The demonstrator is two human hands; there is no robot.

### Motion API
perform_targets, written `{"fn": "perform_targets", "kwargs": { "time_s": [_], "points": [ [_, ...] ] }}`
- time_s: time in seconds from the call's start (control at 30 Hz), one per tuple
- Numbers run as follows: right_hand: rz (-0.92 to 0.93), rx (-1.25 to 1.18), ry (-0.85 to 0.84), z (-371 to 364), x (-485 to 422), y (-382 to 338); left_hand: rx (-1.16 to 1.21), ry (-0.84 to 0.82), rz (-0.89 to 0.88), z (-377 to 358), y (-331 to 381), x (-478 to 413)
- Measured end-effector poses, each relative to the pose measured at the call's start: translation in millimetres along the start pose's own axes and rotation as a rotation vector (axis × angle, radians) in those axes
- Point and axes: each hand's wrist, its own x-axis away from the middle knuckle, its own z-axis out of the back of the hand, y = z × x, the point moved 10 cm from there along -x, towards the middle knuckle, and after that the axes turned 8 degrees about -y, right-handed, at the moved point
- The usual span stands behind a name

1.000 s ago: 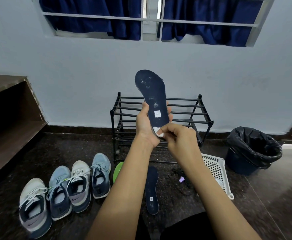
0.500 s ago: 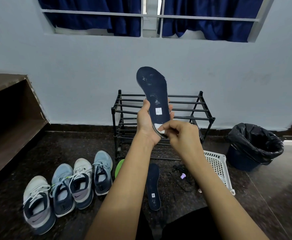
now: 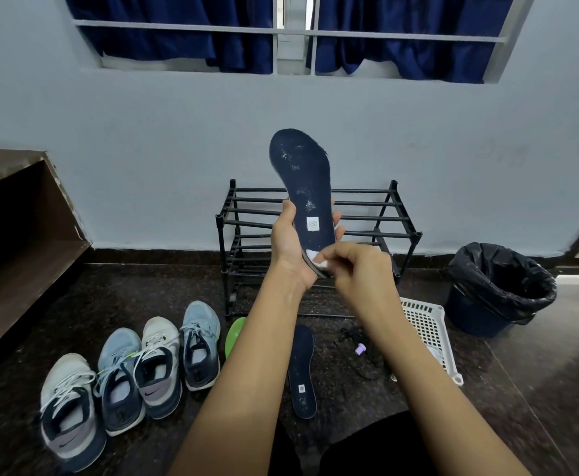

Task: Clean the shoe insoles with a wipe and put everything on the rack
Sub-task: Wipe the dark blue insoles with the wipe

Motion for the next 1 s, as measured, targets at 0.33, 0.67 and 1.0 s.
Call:
{"fn": "perform_targets", "kwargs": {
  "time_s": [0.33, 0.67, 1.0],
  "points": [
    [-0.018, -0.215, -0.052, -2, 3, 2, 0.056, -0.035, -0.030, -4, 1, -1],
    [0.007, 0.189, 0.110, 5, 7, 0, 0.046, -0.044, -0.030, -4, 2, -2],
    [0.166, 0.065, 0.148, 6, 7, -17, 0.035, -0.062, -0.029, -8, 1, 2]
  ]
}}
